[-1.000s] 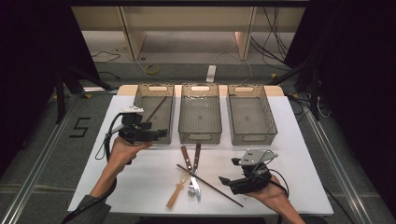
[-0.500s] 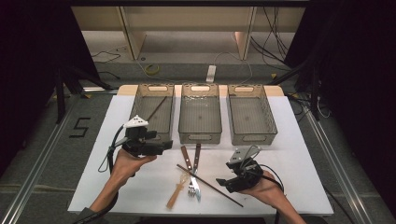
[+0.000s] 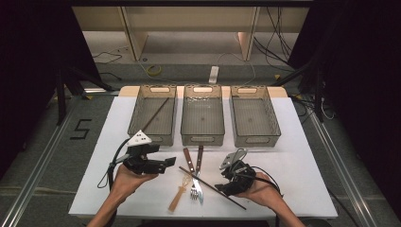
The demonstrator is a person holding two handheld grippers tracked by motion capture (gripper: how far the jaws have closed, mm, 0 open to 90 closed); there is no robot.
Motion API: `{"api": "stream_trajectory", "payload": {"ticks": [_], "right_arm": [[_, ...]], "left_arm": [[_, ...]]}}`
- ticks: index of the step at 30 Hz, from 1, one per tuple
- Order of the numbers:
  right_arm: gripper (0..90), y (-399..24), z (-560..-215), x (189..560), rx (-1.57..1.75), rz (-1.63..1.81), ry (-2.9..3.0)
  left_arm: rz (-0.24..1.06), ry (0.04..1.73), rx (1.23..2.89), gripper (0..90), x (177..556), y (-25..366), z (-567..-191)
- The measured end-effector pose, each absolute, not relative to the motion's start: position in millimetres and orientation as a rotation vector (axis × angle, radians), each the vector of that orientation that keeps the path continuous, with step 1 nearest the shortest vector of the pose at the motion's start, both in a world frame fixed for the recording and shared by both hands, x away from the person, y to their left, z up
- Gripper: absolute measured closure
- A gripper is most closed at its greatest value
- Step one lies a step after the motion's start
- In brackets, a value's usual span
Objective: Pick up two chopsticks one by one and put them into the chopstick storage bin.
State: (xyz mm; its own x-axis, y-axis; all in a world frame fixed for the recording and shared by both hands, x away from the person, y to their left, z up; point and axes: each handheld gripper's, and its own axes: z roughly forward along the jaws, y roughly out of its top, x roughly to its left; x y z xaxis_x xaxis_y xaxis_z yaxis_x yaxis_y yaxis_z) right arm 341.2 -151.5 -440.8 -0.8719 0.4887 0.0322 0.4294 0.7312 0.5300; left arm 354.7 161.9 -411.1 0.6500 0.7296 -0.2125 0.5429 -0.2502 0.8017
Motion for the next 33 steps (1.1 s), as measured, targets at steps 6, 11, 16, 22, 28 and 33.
{"api": "stream_trajectory", "payload": {"ticks": [6,11,16,22,28,33], "right_arm": [[55.4,-142,-445,340,0.744,0.771,2.851],[60.8,-135,-448,341,0.724,0.725,2.879],[64.9,-129,-452,341,0.711,0.692,2.912],[68.5,-123,-458,343,0.698,0.646,2.949],[74.0,-117,-462,345,0.665,0.589,2.962],[77.8,-115,-463,345,0.671,0.562,2.965]], "left_arm": [[0.270,1.013,1.972,15.9,348,159,-417],[0.264,1.006,1.971,15.7,340,156,-416],[0.264,0.985,1.964,15.7,330,156,-415],[0.285,0.958,1.969,15.7,328,153,-417],[0.295,0.953,1.975,15.7,327,153,-418],[0.296,0.952,1.983,15.6,327,152,-418]]}}
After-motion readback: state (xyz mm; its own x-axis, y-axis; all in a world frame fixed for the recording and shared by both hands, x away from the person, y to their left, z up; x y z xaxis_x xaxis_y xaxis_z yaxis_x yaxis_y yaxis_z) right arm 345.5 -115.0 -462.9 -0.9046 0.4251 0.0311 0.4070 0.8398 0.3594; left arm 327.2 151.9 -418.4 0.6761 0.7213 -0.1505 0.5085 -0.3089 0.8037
